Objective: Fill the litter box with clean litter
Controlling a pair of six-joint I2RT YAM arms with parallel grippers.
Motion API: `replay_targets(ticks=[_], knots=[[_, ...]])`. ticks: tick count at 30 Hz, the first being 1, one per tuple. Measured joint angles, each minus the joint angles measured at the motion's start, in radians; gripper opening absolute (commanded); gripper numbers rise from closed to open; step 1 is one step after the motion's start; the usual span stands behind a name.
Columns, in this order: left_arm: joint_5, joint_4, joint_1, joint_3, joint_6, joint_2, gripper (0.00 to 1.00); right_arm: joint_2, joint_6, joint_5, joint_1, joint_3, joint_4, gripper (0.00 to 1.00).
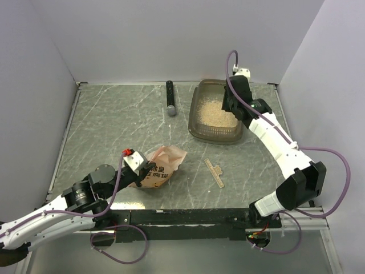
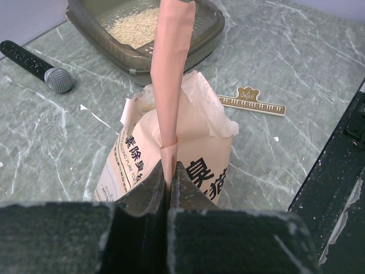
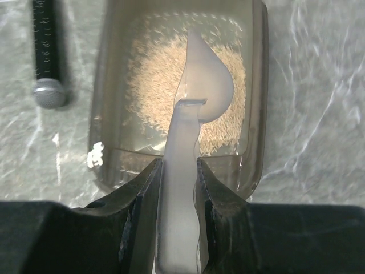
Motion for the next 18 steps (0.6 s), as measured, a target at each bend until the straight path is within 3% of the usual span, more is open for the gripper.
replay_targets(ticks=[7,18], knots=[[-0.002,0.003,0.0,0.002,0.0,0.012,0.01,-0.046,-0.066,-0.187,0.026,0.119,-0.139,0.0],[-0.014,0.006,0.0,0.002,0.0,0.013,0.01,-0.314,-0.08,-0.743,0.05,0.103,-0.34,0.0]])
